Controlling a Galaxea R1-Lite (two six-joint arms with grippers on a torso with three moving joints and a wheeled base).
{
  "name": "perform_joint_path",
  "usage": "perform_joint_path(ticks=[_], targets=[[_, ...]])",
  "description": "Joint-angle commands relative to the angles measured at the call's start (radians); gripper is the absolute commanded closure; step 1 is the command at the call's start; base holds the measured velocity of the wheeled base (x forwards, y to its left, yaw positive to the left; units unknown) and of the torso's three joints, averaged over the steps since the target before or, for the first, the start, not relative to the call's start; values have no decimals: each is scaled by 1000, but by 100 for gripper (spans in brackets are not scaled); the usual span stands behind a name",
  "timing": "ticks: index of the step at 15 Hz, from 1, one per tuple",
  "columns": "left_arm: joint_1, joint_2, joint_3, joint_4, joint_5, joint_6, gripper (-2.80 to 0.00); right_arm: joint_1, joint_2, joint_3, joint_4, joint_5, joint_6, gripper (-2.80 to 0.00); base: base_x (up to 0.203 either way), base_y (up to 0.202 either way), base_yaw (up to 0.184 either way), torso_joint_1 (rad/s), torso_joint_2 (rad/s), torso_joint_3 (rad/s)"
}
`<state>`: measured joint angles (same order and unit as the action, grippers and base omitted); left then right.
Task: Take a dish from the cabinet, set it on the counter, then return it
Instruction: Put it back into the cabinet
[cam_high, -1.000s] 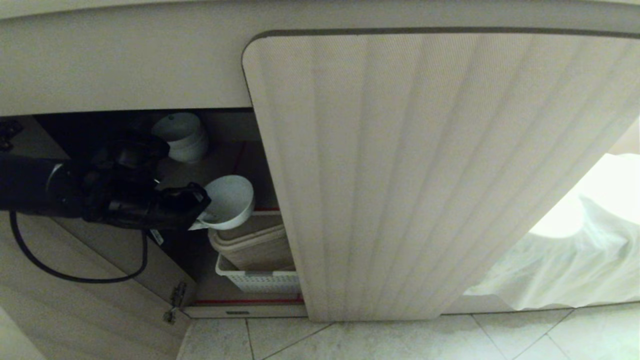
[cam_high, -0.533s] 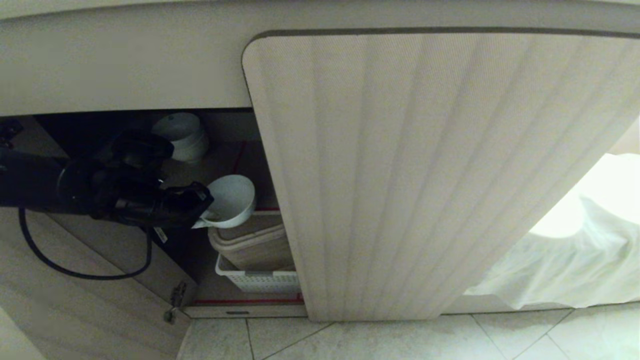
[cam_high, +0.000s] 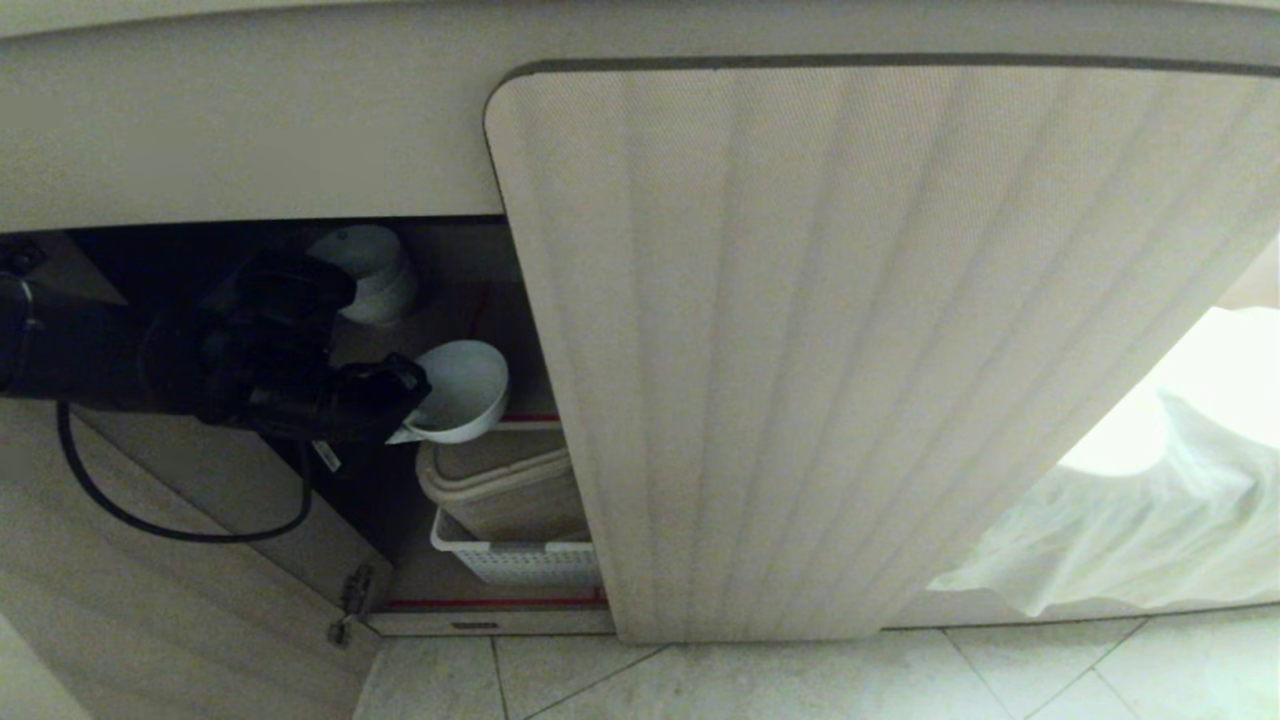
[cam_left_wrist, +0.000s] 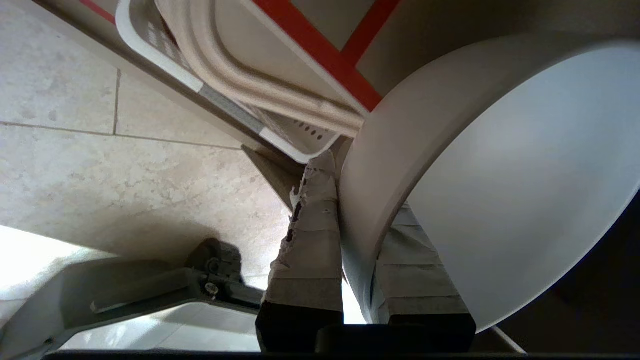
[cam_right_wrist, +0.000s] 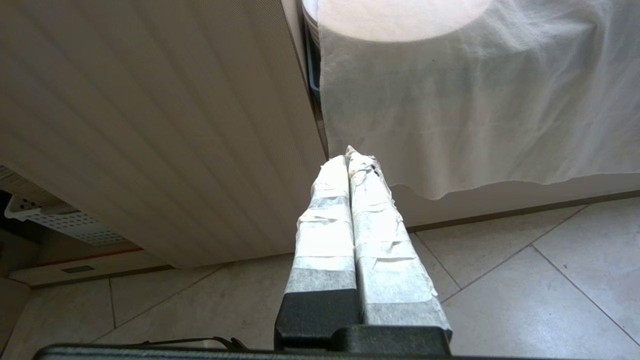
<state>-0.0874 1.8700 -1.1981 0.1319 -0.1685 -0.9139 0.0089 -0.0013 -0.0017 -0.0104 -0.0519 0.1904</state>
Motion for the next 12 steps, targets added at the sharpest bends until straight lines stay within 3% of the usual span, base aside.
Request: perform_joint_path(ticks=[1,12], targets=[[0,14,-8,-4,17,-22,0,0,1,0,0,0,1,0,0,0,0,0,0,0],[-6,63,-77,-6,63,-68,0,0,1,0,0,0,1,0,0,0,0,0,0,0]])
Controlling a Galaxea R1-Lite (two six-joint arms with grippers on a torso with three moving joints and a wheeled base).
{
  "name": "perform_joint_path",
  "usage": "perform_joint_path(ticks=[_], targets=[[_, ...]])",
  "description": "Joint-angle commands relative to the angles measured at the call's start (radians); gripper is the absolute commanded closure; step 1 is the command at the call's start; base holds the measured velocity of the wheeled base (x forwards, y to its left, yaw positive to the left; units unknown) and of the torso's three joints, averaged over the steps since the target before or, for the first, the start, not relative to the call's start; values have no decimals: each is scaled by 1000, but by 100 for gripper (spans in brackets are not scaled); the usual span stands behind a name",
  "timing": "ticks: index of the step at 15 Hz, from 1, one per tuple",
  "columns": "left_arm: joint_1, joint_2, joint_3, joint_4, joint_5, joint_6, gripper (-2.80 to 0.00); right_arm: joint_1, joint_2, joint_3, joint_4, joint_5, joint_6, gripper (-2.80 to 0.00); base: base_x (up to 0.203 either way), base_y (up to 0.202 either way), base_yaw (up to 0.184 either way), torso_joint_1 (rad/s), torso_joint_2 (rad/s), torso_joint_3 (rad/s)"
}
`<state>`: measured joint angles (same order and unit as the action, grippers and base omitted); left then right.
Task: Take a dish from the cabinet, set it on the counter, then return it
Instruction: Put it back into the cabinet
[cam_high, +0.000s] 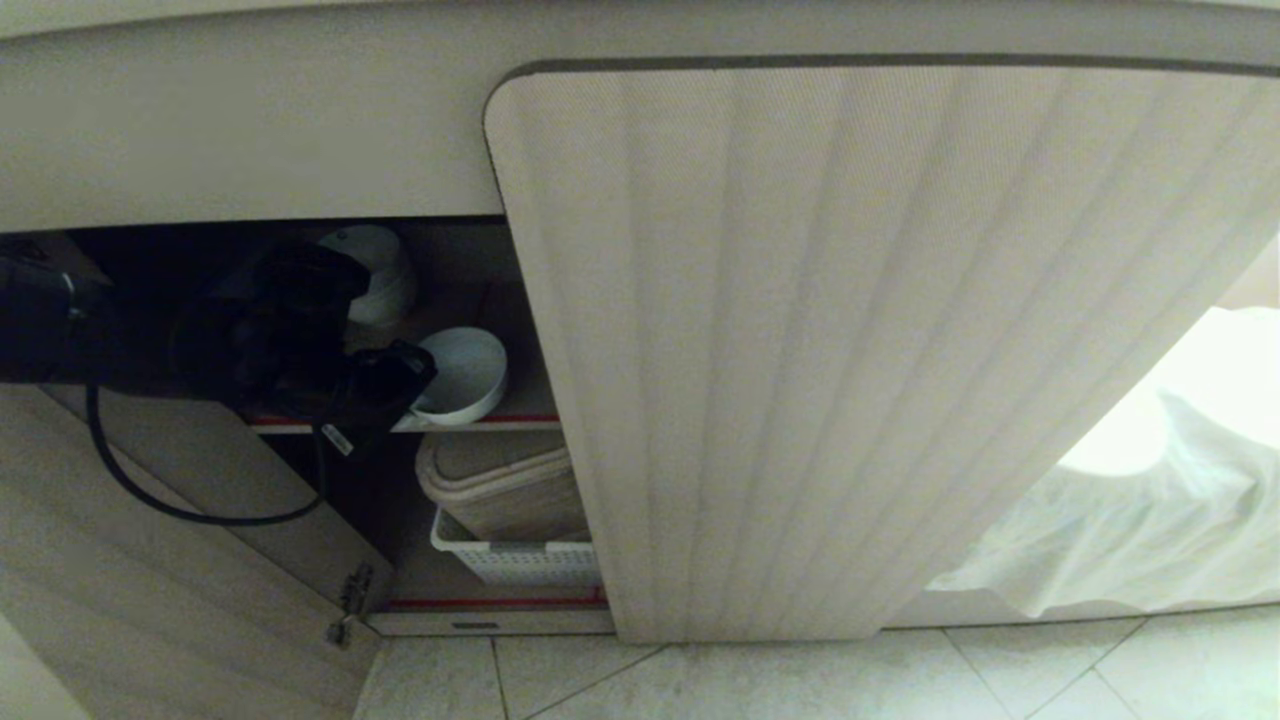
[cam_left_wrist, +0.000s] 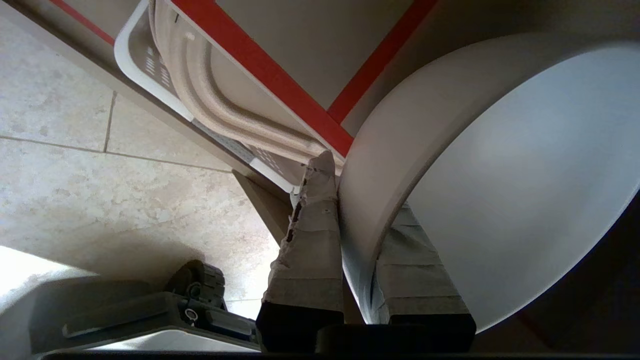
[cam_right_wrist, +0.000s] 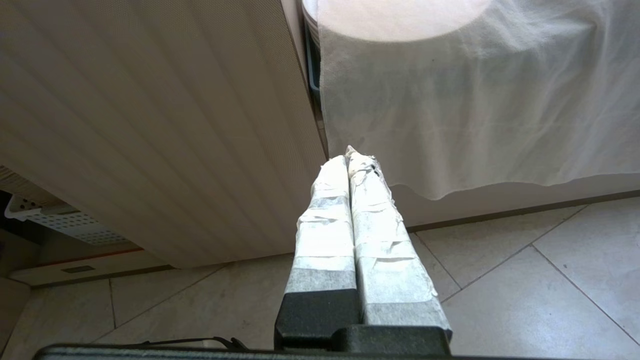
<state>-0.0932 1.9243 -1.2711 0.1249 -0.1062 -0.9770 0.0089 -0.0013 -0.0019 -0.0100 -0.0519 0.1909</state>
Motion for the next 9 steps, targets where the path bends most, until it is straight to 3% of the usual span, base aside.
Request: perform_joint_path(ticks=[1,9], targets=[[0,10,-4,1,0,-5,0,2,1,0,-1,0,1,0,0,0,0,0,0,0],[0,54,-64,0,41,-34,0,0,1,0,-1,0,1,0,0,0,0,0,0,0]])
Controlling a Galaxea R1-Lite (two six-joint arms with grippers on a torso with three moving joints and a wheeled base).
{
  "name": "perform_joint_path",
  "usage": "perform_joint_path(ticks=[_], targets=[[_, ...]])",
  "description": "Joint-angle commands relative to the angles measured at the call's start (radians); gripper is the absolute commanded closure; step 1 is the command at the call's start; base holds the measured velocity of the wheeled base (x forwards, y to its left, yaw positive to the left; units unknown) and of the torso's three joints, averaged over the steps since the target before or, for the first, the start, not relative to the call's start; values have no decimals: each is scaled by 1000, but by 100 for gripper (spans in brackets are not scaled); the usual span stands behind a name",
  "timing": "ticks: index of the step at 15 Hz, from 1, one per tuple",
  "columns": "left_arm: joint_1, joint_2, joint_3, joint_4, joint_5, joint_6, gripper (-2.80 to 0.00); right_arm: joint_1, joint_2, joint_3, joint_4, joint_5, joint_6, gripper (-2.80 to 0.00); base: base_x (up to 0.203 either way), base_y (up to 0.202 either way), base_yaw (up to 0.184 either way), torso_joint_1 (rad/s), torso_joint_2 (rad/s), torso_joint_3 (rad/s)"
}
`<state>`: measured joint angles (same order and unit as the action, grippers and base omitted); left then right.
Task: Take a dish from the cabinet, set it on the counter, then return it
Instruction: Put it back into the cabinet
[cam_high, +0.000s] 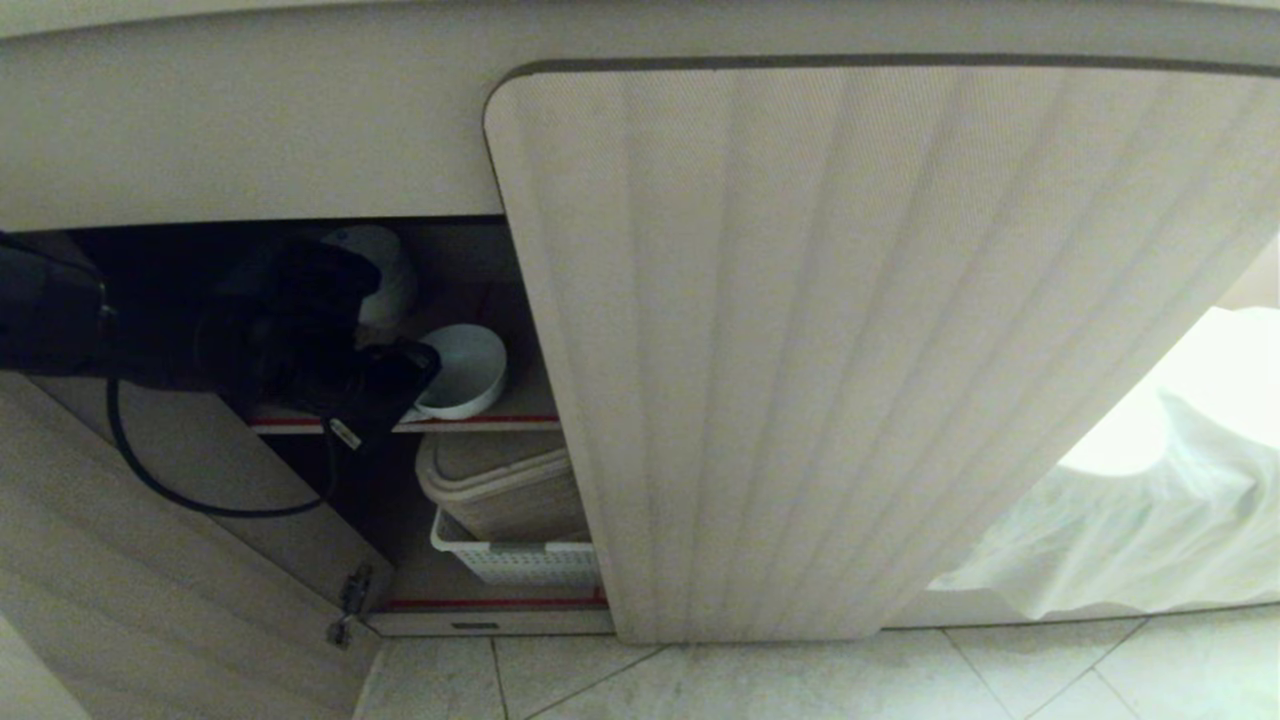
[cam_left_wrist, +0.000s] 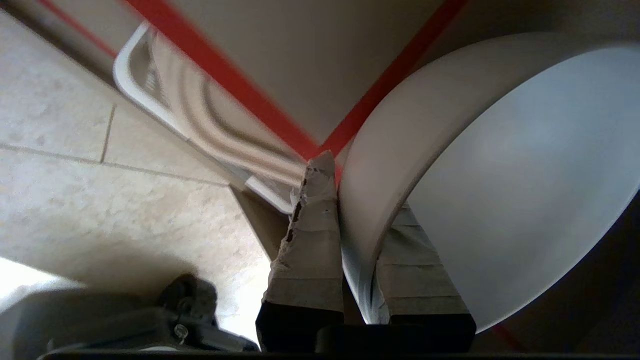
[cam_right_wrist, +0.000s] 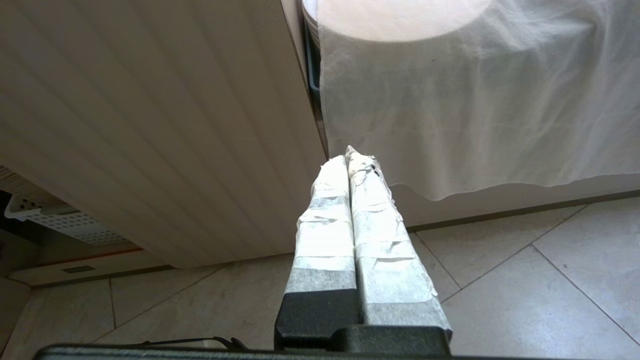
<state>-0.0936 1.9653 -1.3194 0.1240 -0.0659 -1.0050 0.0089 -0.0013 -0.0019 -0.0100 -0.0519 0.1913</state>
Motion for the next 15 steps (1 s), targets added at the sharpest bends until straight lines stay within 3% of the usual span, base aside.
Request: perform_joint_path(ticks=[1,15], targets=[[0,18,-27,2,3,-6,0,0,1,0,-1,0,0,0,0,0,0,0,0,0],[-15,75,-60,-36,36,-55,0,2,1,0,-1,0,0,0,0,0,0,0,0,0]])
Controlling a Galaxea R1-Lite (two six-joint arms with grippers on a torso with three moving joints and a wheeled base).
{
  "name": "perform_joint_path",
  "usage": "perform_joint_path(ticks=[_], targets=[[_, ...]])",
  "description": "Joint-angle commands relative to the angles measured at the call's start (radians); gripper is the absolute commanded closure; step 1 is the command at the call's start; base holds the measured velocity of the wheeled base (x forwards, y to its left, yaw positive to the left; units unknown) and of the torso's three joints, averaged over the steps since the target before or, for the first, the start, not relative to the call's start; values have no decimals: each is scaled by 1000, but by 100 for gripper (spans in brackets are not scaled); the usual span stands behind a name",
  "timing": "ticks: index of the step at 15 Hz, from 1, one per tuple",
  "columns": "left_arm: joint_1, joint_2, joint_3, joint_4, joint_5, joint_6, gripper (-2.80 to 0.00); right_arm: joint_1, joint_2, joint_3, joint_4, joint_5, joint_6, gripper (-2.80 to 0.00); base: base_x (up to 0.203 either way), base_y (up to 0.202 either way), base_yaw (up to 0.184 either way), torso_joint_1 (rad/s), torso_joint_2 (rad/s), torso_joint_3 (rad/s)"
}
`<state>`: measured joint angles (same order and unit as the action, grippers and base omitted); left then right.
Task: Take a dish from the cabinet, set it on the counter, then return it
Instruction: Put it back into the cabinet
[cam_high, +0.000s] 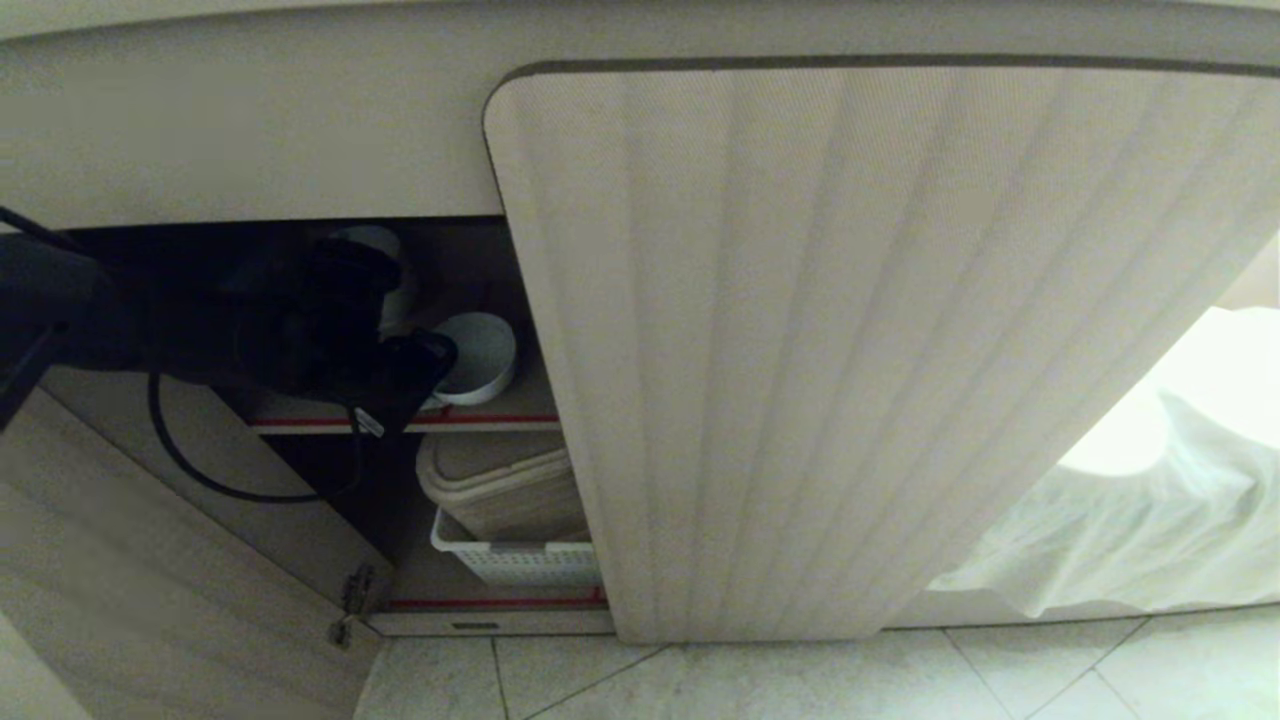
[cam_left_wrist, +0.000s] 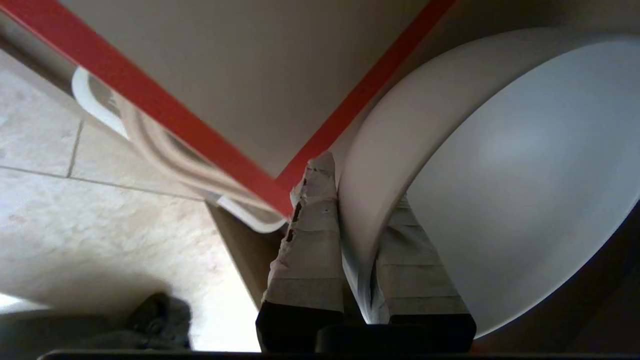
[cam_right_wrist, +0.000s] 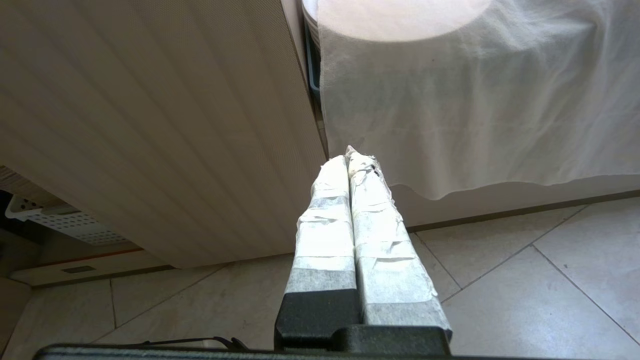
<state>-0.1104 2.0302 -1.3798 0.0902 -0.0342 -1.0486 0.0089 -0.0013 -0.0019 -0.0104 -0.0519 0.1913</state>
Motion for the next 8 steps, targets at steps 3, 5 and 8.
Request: perform_joint_path(ticks=[3,5,8], targets=[[2,12,-1,-4,7,-18,0,0,1,0,0,0,0,0,0,0,0,0,0,0],[2,16,-1,-23,8,-18,0,0,1,0,0,0,0,0,0,0,0,0,0,0],[2,18,-1,-30,8,-18,0,0,1,0,0,0,0,0,0,0,0,0,0,0]])
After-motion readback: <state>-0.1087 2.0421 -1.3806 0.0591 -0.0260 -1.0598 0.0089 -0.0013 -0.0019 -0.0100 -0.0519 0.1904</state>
